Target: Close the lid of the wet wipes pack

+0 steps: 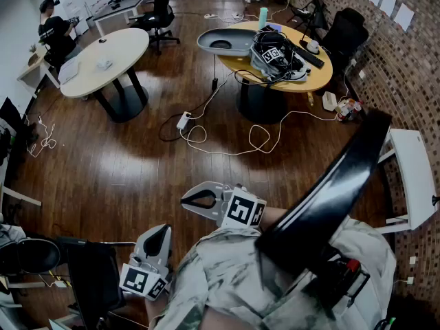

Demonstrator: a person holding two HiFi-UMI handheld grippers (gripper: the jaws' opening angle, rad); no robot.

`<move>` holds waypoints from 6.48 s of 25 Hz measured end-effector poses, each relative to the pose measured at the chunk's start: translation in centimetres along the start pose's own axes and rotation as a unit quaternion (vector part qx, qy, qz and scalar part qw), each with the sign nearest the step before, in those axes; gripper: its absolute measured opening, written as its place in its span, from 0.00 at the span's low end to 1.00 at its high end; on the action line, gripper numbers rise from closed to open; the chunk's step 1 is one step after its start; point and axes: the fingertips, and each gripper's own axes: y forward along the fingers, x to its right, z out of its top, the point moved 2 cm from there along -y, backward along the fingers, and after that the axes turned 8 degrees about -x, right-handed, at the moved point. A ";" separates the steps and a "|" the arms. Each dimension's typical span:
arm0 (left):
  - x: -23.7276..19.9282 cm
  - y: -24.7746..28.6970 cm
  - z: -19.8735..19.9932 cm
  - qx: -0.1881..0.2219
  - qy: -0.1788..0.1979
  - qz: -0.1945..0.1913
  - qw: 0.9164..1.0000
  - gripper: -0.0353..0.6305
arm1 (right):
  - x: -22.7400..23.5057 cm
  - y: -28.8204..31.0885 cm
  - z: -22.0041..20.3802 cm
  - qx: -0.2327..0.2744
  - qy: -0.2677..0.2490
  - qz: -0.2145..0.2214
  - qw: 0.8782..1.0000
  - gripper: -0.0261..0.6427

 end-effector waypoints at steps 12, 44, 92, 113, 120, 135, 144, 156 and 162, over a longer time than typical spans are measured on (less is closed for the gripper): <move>0.1 0.5 -0.3 -0.004 -0.002 0.002 1.000 0.06 | 0.5 -0.3 -0.6 0.000 -0.003 -0.001 1.000 0.05; -17.8 19.3 8.9 -0.006 -0.022 0.110 0.994 0.05 | 28.1 1.6 -5.3 0.003 -0.013 0.021 1.000 0.05; -56.7 19.7 13.4 0.016 -0.034 0.076 0.996 0.05 | 52.3 33.9 3.6 -0.025 -0.057 -0.004 0.998 0.05; -72.3 30.5 21.3 0.011 -0.021 0.127 0.992 0.05 | 71.5 41.5 3.4 -0.003 -0.071 0.031 0.997 0.05; -75.1 31.8 21.9 -0.003 -0.030 0.129 0.991 0.05 | 74.7 43.8 2.4 -0.006 -0.063 0.032 0.997 0.05; -88.5 29.6 23.2 0.013 -0.025 0.089 0.996 0.05 | 81.1 58.2 2.8 -0.068 -0.091 0.008 0.994 0.05; -95.6 25.6 22.8 -0.004 -0.029 0.080 0.996 0.05 | 84.0 69.0 2.5 -0.087 -0.114 0.003 0.990 0.05; -100.8 25.1 23.4 -0.003 -0.040 0.119 0.992 0.05 | 89.0 78.2 -2.3 -0.153 -0.126 0.013 0.980 0.05; -103.6 26.4 25.0 -0.005 -0.050 0.159 0.986 0.05 | 93.4 83.0 -6.0 -0.204 -0.146 0.044 0.967 0.05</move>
